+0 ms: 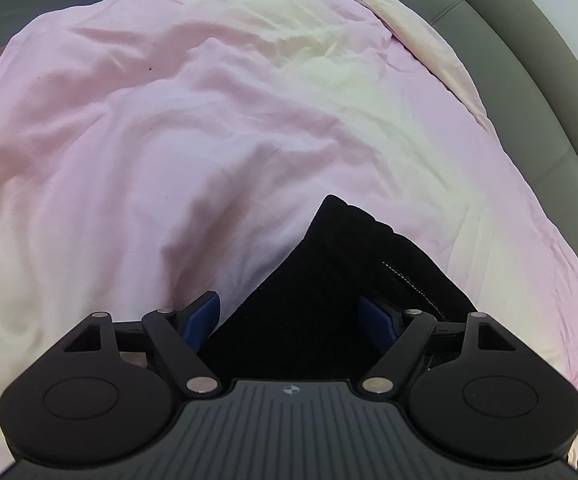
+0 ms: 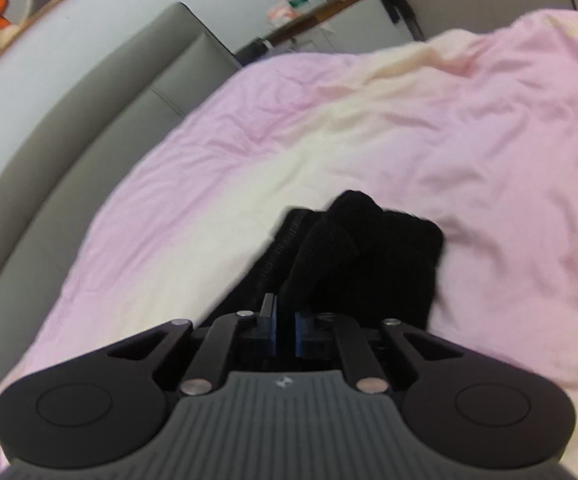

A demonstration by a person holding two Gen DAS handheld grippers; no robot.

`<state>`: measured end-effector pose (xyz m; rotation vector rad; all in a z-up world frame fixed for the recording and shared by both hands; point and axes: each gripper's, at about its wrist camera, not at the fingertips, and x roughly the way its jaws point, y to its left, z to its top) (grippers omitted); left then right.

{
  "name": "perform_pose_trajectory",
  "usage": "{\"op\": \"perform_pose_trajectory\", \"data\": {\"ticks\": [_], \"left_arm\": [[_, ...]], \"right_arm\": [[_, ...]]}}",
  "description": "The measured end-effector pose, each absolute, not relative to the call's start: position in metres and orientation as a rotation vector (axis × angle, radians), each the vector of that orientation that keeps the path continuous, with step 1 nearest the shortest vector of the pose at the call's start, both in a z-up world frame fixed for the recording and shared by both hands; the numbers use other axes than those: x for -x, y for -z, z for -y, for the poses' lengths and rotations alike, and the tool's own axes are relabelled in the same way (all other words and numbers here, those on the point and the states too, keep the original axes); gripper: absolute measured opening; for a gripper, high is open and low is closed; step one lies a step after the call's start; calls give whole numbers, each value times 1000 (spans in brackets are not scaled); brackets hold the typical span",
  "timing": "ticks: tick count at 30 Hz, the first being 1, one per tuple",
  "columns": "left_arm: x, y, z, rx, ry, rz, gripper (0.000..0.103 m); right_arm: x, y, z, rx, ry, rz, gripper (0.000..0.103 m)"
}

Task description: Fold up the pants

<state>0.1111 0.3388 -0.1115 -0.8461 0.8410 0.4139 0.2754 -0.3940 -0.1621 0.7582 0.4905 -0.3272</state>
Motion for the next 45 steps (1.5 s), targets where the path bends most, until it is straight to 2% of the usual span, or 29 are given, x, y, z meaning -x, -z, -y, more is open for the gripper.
{"op": "perform_pose_trajectory", "data": {"ticks": [4,6,9,13,14,15,17,22,23,24,25,26,27,34,37,39,40,41,42,43,44,45], "left_arm": [[-112,113,-339,846,-406,-840,91],[-112,113,-338,839,-409,-840,91],[-112,114,-338,843,-406,-840,91],[-112,114,-339,851,-402,-840,91],[-112,114,-339,849,-402,-840,91],[-112,115,-339,848,-403,-839,91],[-112,115,-339,849,-404,-840,92],[-112,114,-339,843,-406,-841,92],[-112,114,-338,838,-408,-841,93],[-112,115,-338,830,-408,-842,93],[-112,115,-336,820,-409,-843,94],[-113,115,-336,814,-410,-845,94],[-113,114,-336,809,-410,-845,94],[-114,110,-328,775,-381,-836,94],[-117,109,-325,750,-371,-843,94],[-117,109,-325,741,-372,-844,94],[-117,110,-325,738,-372,-844,94],[-118,110,-326,737,-372,-846,94],[-118,111,-325,740,-372,-847,94],[-118,112,-326,746,-372,-847,94],[-118,113,-326,752,-370,-848,94],[-118,113,-326,756,-369,-850,94]], "right_arm": [[-264,98,387,-788,132,-221,2],[-262,81,382,-710,103,-175,2],[-279,105,394,-717,252,-380,2],[-276,171,417,-803,419,-625,3],[-271,186,421,-833,436,-650,8],[-264,200,426,-868,450,-650,24],[-253,212,433,-922,471,-626,45],[-255,208,438,-944,466,-562,48],[-257,203,440,-945,470,-544,40],[-261,199,443,-946,460,-537,23],[-266,195,445,-931,448,-550,19],[-270,189,446,-896,446,-557,6],[-272,181,447,-863,435,-546,0],[-272,144,448,-776,402,-338,0],[-284,166,452,-776,475,-416,0],[-298,189,450,-714,563,-579,0],[-300,196,449,-699,577,-615,4],[-298,200,447,-684,585,-610,12],[-295,200,445,-667,602,-595,31],[-293,200,444,-653,621,-589,39],[-287,199,444,-650,636,-582,46],[-281,198,445,-660,637,-567,46]]}}
